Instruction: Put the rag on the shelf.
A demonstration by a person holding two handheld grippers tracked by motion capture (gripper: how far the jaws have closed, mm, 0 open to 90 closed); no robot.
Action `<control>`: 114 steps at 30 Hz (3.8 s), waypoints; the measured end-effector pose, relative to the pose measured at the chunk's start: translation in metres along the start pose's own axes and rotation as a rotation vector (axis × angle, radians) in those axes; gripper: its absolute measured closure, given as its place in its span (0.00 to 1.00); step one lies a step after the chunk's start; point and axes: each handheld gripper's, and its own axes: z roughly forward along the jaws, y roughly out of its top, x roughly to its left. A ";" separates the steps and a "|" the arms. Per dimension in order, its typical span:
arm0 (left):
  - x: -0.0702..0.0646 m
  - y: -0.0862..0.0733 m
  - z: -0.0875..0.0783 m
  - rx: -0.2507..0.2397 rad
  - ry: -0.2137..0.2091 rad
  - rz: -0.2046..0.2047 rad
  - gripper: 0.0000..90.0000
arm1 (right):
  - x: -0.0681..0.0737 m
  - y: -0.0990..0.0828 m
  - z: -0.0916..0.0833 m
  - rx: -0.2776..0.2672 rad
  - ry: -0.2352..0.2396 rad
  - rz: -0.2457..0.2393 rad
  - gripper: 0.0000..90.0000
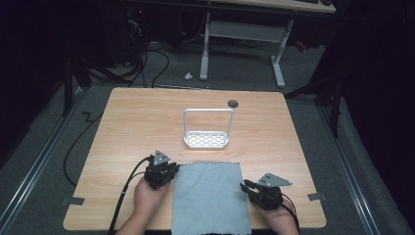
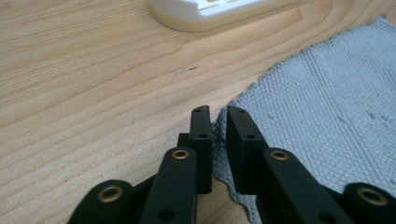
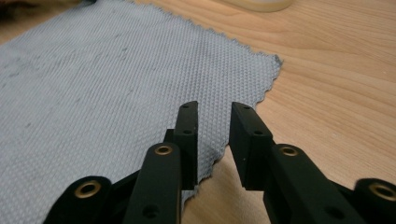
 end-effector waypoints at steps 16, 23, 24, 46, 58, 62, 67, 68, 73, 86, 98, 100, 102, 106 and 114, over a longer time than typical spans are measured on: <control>0.001 0.000 0.000 0.006 -0.033 0.000 0.99 | -0.029 0.050 0.058 0.094 -0.116 0.109 0.71; 0.004 0.000 0.000 0.007 -0.051 -0.023 0.98 | -0.027 0.046 0.067 0.106 -0.116 0.060 0.74; 0.004 -0.001 0.000 0.007 -0.052 -0.025 0.98 | -0.026 0.046 0.066 0.107 -0.117 0.067 0.77; 0.001 -0.001 -0.023 -0.151 -0.110 -0.021 0.98 | -0.010 0.043 0.038 -0.078 -0.045 0.020 1.00; -0.004 0.007 -0.049 -0.260 -0.107 -0.015 0.99 | -0.004 0.050 0.015 -0.181 -0.046 0.006 1.00; -0.004 0.011 -0.059 -0.295 -0.101 -0.005 0.99 | -0.004 0.053 0.009 -0.213 -0.047 0.012 1.00; -0.005 0.015 -0.071 -0.341 -0.092 0.002 0.99 | -0.001 0.057 0.000 -0.261 -0.061 0.002 1.00; -0.005 0.016 -0.073 -0.348 -0.092 0.005 0.99 | -0.001 0.058 -0.002 -0.273 -0.063 0.000 1.00; -0.006 0.019 -0.080 -0.375 -0.076 0.025 0.99 | 0.004 0.063 -0.012 -0.323 -0.082 -0.022 1.00; -0.007 0.039 -0.097 -0.447 -0.062 0.053 0.99 | 0.010 0.080 -0.029 -0.421 -0.101 -0.023 1.00; -0.006 0.078 -0.100 -0.476 -0.040 0.082 0.99 | 0.000 0.115 -0.042 -0.496 -0.113 0.001 1.00; -0.007 0.085 -0.099 -0.483 -0.035 0.087 0.99 | -0.003 0.121 -0.042 -0.502 -0.119 -0.001 1.00; -0.006 0.091 -0.099 -0.494 -0.033 0.088 0.99 | -0.006 0.129 -0.042 -0.510 -0.126 0.000 1.00; -0.005 0.103 -0.098 -0.506 -0.030 0.102 0.99 | -0.009 0.136 -0.043 -0.517 -0.132 -0.002 1.00; 0.004 0.129 -0.103 -0.527 0.003 0.103 0.99 | -0.022 0.157 -0.044 -0.537 -0.113 0.035 1.00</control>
